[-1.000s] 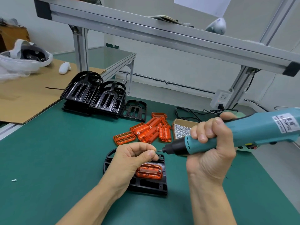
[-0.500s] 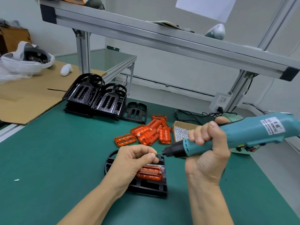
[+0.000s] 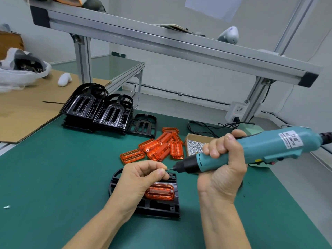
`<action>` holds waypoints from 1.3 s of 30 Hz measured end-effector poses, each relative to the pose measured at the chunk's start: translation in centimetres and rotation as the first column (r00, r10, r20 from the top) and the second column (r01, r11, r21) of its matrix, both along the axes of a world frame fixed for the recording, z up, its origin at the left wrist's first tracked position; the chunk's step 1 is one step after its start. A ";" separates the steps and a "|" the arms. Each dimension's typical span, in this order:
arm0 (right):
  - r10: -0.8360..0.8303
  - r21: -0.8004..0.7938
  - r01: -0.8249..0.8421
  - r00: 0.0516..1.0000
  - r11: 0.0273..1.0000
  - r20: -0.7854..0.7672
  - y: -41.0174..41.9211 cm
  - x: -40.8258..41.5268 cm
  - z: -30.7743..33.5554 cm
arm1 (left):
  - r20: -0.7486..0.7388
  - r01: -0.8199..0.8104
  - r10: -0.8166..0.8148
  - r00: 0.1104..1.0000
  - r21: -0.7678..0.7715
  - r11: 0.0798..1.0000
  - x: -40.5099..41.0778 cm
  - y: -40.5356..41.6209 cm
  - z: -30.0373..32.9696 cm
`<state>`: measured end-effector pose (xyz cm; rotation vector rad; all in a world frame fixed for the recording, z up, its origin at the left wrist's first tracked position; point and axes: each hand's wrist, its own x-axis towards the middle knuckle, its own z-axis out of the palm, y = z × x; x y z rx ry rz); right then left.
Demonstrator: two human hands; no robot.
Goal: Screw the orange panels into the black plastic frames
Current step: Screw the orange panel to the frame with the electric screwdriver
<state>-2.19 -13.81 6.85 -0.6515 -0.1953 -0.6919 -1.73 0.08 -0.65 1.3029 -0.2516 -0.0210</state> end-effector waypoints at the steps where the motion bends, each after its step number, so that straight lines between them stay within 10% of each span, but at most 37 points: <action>1: 0.006 0.002 -0.006 1.000 1.000 -0.006 -0.1 0.1 0.0 | -0.005 -0.004 0.004 1.000 -0.006 1.000 0.0 0.0 0.0; 11: 0.070 -0.098 -0.071 0.997 0.993 -0.011 -1.1 0.5 0.6 | 0.092 -0.123 0.109 0.990 0.171 0.977 0.5 1.9 0.7; 15: 0.124 -0.220 -0.131 0.991 0.967 -0.045 -0.9 0.9 0.2 | 0.302 -0.424 0.305 0.903 0.513 0.746 1.2 3.8 0.3; 20: 0.184 -0.347 -0.203 0.979 0.916 -0.089 0.6 1.5 -0.8 | 0.365 -0.429 0.225 0.903 0.743 0.514 1.3 3.8 -1.2; 39: 0.237 -0.535 -0.280 0.960 0.797 -0.148 3.6 2.9 -2.5 | 0.295 -0.331 0.151 0.943 0.811 0.482 1.4 3.6 -1.9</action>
